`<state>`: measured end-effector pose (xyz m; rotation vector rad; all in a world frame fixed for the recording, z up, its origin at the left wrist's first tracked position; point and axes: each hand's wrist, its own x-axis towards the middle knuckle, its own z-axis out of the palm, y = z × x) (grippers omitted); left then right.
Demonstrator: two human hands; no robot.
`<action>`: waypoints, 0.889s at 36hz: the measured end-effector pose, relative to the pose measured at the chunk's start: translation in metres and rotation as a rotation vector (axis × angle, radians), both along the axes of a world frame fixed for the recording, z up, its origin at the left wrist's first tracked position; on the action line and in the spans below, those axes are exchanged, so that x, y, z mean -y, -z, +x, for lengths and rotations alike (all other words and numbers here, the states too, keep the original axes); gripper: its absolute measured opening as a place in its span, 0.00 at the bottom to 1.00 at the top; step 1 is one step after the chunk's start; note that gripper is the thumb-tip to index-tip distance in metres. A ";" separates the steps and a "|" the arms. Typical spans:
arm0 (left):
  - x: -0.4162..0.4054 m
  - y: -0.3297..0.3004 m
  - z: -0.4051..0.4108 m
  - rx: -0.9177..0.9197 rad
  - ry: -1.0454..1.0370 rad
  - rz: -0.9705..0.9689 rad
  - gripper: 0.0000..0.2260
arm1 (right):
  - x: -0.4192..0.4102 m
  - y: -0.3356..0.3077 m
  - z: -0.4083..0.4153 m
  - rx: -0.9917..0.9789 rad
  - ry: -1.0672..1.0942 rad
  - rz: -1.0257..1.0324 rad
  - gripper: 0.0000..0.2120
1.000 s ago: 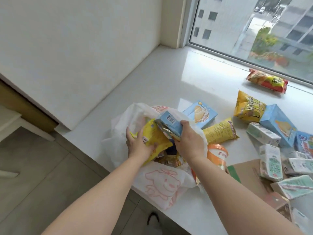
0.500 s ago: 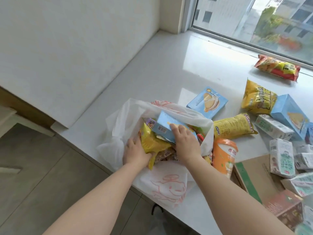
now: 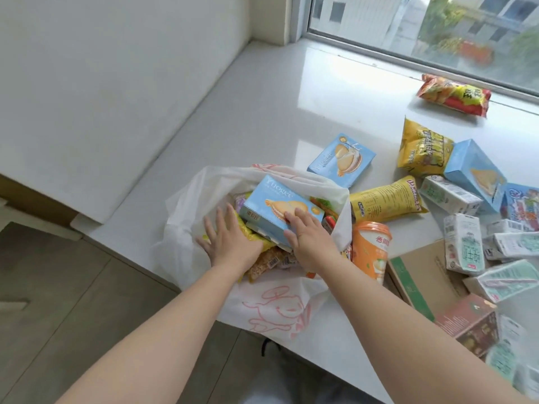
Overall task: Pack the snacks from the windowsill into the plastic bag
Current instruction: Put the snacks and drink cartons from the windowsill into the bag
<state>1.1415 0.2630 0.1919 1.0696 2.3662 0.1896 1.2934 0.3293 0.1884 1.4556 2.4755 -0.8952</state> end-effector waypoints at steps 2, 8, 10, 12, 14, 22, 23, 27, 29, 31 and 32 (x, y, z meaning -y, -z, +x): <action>0.000 -0.011 0.014 -0.060 0.052 0.142 0.40 | 0.011 -0.003 0.015 -0.167 0.167 0.112 0.19; -0.006 -0.011 0.061 -0.129 0.344 0.279 0.34 | 0.037 0.014 0.067 -0.255 0.693 0.186 0.17; -0.008 -0.009 0.074 -0.107 0.375 0.278 0.32 | 0.038 0.024 0.078 -0.150 0.693 0.032 0.22; -0.008 -0.005 0.082 -0.094 0.374 0.276 0.31 | 0.037 0.031 0.081 -0.041 0.576 -0.051 0.25; -0.005 0.001 0.086 -0.085 0.376 0.279 0.29 | 0.033 0.031 0.078 0.051 0.508 -0.090 0.27; 0.005 0.014 0.091 -0.117 0.403 0.281 0.24 | 0.019 0.041 0.068 0.398 0.225 -0.093 0.40; 0.005 0.013 0.092 -0.120 0.406 0.284 0.24 | 0.020 0.041 0.070 0.403 0.211 -0.053 0.37; 0.002 0.014 0.101 -0.117 0.421 0.332 0.22 | 0.029 0.043 0.086 0.402 0.124 0.037 0.35; 0.000 0.014 0.109 -0.100 0.410 0.331 0.22 | 0.038 0.045 0.096 0.380 0.106 -0.006 0.34; -0.003 0.012 0.119 -0.088 0.387 0.340 0.21 | 0.047 0.046 0.107 0.356 0.110 -0.065 0.33; -0.004 0.011 0.124 -0.082 0.373 0.345 0.20 | 0.050 0.046 0.114 0.345 0.104 -0.069 0.33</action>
